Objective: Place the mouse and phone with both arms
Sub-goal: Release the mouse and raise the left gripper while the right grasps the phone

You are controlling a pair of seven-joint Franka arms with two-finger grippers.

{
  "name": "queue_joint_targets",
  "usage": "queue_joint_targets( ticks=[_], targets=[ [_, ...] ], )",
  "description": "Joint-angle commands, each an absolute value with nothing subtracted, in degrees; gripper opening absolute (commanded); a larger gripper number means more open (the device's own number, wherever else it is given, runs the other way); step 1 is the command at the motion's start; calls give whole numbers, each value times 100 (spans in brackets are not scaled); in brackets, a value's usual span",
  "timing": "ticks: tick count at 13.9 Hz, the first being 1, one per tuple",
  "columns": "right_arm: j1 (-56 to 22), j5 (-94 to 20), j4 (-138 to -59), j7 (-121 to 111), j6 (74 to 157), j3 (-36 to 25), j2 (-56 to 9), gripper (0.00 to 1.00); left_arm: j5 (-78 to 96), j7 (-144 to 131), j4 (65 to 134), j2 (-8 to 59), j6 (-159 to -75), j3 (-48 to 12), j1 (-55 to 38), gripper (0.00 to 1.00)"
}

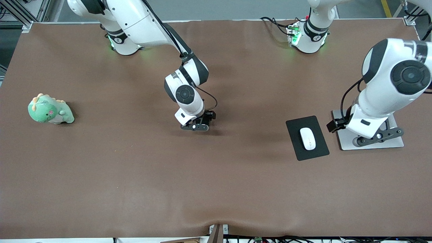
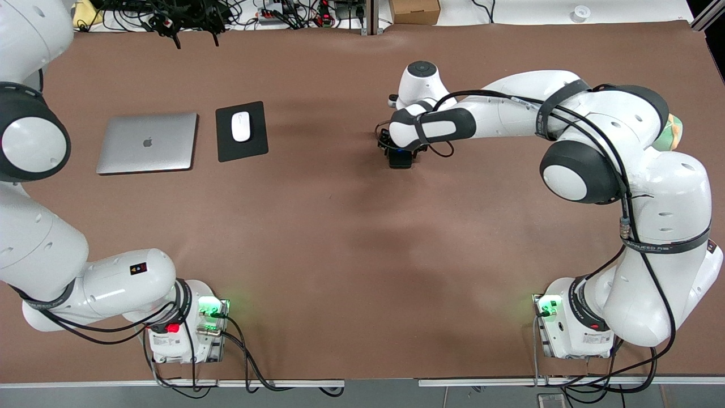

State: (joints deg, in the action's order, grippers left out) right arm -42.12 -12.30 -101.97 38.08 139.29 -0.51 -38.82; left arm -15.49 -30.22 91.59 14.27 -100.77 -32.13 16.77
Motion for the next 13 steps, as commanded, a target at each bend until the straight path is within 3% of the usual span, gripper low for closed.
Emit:
queue_joint_targets(
  ticks=[1,2,3,4,7,13],
  targets=[
    [-4342,-1310,-10239,3946,14036,-114,-3894,91,-1222,-2647,9053,1143,-9870,-3261,1749,100],
    [-4333,-1301,-10239,3946,14027,-114,-3885,41,-1135,-2532,8974,1073,-9809,-3243,1766,100],
    [-4307,-1301,-10231,3955,14010,-114,-3876,6,-1003,-2436,8834,1064,-9713,-3243,1819,100],
    [-4298,-1301,-10222,3972,13966,-114,-3867,0,-932,-2348,8685,1063,-9599,-3243,1863,100],
    [-4245,-1310,-10204,4139,13800,-123,-3780,0,-932,-1567,8368,1063,-9352,-3234,2038,100],
    [-3754,-1266,-10353,4491,12675,-167,-2919,0,-557,-732,8147,748,-8808,-3200,2259,100]
  ],
)
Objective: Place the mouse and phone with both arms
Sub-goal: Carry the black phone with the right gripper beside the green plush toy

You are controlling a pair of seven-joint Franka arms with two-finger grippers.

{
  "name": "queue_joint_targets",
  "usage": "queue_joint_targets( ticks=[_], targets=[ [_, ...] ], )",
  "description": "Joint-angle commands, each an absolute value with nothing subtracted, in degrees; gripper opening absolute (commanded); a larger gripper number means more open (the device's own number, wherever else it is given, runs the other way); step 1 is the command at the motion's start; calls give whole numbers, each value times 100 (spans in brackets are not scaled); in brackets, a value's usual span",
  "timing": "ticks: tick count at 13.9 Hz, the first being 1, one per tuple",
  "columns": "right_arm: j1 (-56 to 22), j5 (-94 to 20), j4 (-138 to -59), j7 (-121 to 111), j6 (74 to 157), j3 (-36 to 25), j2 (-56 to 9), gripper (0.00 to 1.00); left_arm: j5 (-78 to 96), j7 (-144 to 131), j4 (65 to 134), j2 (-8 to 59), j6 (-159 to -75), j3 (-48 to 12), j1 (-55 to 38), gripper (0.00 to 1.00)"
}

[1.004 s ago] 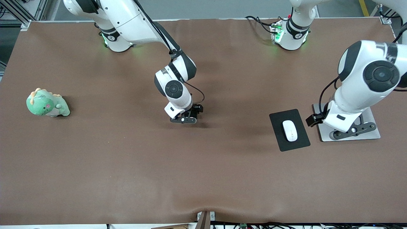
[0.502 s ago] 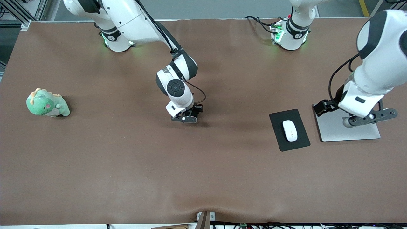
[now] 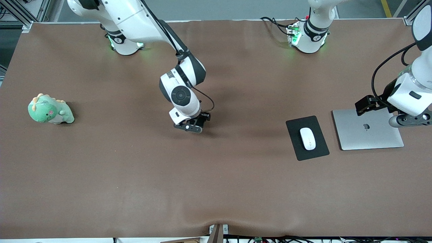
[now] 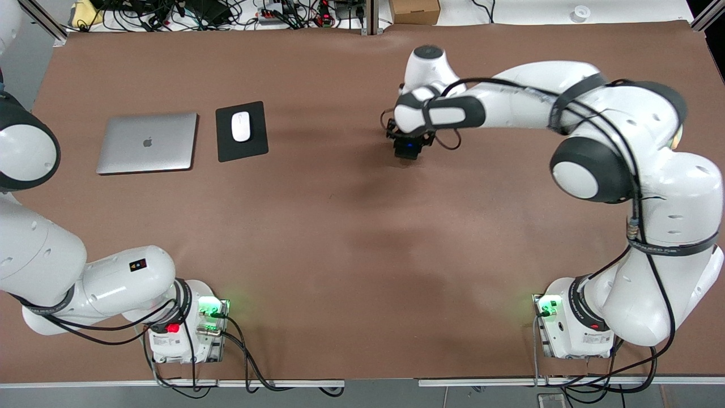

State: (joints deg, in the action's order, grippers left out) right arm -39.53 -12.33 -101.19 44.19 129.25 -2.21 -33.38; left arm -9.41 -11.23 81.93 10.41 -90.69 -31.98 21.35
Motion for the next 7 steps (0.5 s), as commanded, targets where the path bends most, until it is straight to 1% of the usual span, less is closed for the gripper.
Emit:
queue_joint_targets(
  ticks=[1,4,7],
  targets=[
    [-3701,-1266,-10528,4491,12674,-202,-2692,0,-371,-625,8174,599,-8702,-3017,2163,100],
    [-3307,-1205,-11134,4221,12665,-299,-2085,0,-150,-265,8454,239,-8675,-1841,1277,100],
    [-2648,-1195,-11705,3176,12656,-290,-1583,0,35,-193,8884,-192,-8684,-1241,722,100]
  ],
)
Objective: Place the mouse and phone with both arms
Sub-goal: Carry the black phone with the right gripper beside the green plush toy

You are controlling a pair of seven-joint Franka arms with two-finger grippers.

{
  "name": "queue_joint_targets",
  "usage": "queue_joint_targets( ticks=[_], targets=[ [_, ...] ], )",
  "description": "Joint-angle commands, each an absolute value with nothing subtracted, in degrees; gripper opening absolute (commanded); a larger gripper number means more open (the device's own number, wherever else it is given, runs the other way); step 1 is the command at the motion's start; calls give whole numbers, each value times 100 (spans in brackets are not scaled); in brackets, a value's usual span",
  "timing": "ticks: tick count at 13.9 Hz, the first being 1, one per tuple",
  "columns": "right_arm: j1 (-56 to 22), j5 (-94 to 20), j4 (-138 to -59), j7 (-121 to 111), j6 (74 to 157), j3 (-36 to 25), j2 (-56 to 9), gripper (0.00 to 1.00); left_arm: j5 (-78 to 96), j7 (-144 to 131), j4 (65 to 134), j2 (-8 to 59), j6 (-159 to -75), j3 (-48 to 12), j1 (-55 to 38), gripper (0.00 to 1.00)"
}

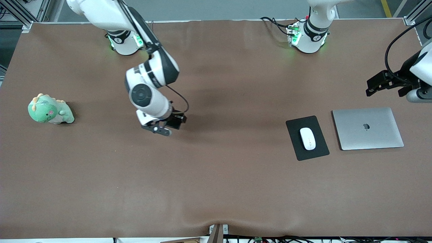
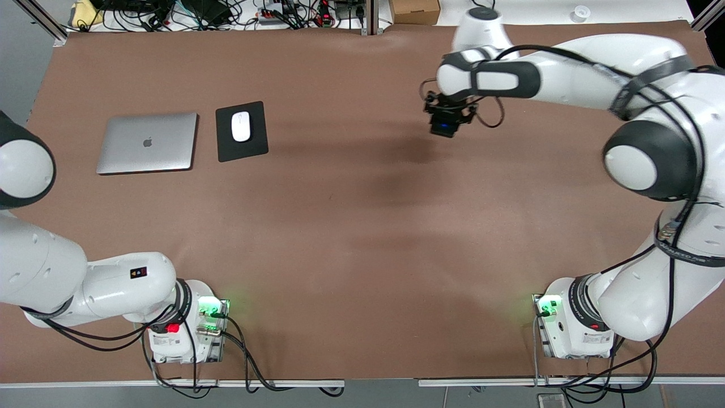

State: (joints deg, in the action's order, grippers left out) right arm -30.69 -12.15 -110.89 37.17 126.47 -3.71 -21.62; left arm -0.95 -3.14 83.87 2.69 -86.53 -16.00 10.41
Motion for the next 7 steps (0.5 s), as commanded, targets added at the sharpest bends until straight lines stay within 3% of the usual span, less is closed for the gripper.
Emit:
queue_joint_targets(
  ticks=[1,7],
  targets=[
    [-2463,-1195,-11872,2921,12656,-290,-1486,0,26,-185,9016,-350,-8684,-1057,494,100],
    [-1277,-925,-12515,1260,12674,-316,-1222,0,-35,-185,9483,-896,-8701,-397,-236,100]
  ],
)
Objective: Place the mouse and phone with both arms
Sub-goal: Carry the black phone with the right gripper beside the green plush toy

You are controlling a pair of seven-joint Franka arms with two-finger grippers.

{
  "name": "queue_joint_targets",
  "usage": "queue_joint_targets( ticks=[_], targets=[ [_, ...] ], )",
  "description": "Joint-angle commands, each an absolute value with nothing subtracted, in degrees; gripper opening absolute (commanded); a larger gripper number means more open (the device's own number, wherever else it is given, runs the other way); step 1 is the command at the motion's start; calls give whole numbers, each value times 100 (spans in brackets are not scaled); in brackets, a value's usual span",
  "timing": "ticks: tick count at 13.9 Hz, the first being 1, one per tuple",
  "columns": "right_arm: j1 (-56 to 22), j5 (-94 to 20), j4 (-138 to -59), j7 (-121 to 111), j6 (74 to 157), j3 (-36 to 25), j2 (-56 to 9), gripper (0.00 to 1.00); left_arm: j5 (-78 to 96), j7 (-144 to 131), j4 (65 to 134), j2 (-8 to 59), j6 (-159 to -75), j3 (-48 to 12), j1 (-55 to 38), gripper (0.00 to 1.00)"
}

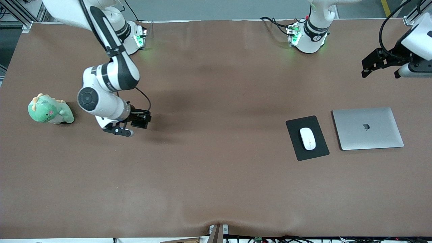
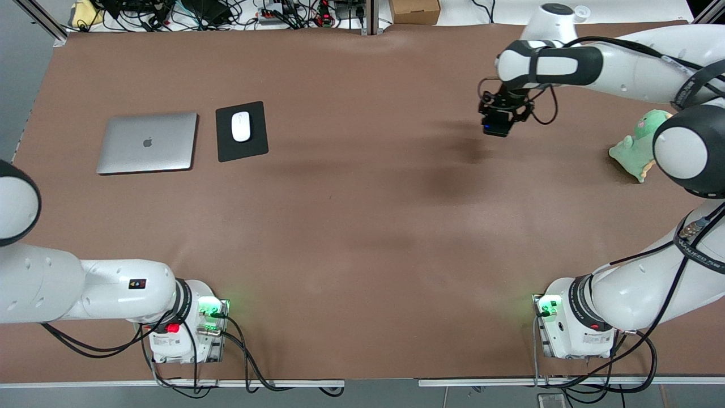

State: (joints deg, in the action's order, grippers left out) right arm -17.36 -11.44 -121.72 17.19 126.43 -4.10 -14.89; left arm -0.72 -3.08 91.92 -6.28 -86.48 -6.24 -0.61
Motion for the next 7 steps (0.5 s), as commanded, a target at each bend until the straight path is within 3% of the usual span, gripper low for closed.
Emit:
queue_joint_targets(
  ticks=[1,3,7],
  targets=[
    [-996,-714,-12550,970,12674,-316,-1230,0,-35,-193,9509,-931,-8684,-187,-464,100],
    [-704,-633,-12665,495,12683,-316,-1230,0,-35,-263,9510,-949,-8675,70,-685,100],
    [-247,-467,-12963,-44,12919,-325,-1248,0,-44,-316,9483,-896,-8684,-228,-475,100]
  ],
)
